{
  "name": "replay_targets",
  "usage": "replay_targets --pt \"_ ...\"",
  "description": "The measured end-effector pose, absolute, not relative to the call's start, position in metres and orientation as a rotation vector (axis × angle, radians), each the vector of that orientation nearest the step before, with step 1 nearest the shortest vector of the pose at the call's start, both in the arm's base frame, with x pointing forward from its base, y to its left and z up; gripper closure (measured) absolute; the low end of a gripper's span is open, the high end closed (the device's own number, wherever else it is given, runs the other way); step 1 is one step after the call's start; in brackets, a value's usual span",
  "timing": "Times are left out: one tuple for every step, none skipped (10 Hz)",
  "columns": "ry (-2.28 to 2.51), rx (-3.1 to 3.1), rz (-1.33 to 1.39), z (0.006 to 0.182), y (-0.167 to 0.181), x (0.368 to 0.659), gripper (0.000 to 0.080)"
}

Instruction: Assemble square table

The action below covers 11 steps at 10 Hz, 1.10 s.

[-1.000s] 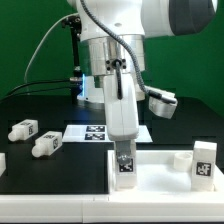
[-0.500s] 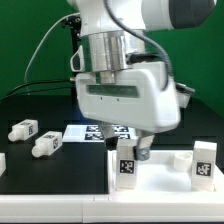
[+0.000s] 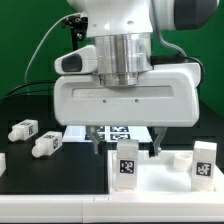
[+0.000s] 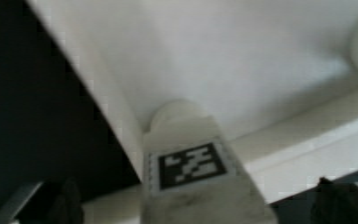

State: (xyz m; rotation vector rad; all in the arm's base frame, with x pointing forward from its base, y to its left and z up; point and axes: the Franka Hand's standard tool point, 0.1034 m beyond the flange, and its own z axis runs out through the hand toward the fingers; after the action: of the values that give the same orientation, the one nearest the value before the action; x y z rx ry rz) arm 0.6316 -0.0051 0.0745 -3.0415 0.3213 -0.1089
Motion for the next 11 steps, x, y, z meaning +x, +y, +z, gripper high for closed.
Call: replay_targets --pt "0.155 -3.053 -0.123 0.0742 -0.0105 0.6366 0.0150" --pt "0.314 -3.035 -0.114 0.0734 -0.0094 0.6356 0.0150" --pt "0.300 -3.041 -0.113 0.0730 -0.0100 0.6354 0.0247" --pt "0.401 -3.026 -0.108 0.0730 -0.0102 0.6353 0.0247" --pt "0.493 -3.010 -0.104 0.0728 -0.0100 0.6353 0.0447" --pt "0.620 -2.984 -0.098 0.0727 -0.0098 0.6352 0.0515" --pt "0.711 -2.961 -0.093 0.0726 -0.0097 0.6352 0.0515" --pt "0.838 -2.926 -0.086 0.0725 -0.0097 0.6351 0.0515" --pt "0.936 -2.895 -0.079 0.0722 -0.0092 0.6351 0.0515" --pt "1.153 -2.812 -0.064 0.0724 -0.0085 0.6350 0.0515" --pt "1.400 -2.691 -0.044 0.0723 -0.0082 0.6345 0.0515"
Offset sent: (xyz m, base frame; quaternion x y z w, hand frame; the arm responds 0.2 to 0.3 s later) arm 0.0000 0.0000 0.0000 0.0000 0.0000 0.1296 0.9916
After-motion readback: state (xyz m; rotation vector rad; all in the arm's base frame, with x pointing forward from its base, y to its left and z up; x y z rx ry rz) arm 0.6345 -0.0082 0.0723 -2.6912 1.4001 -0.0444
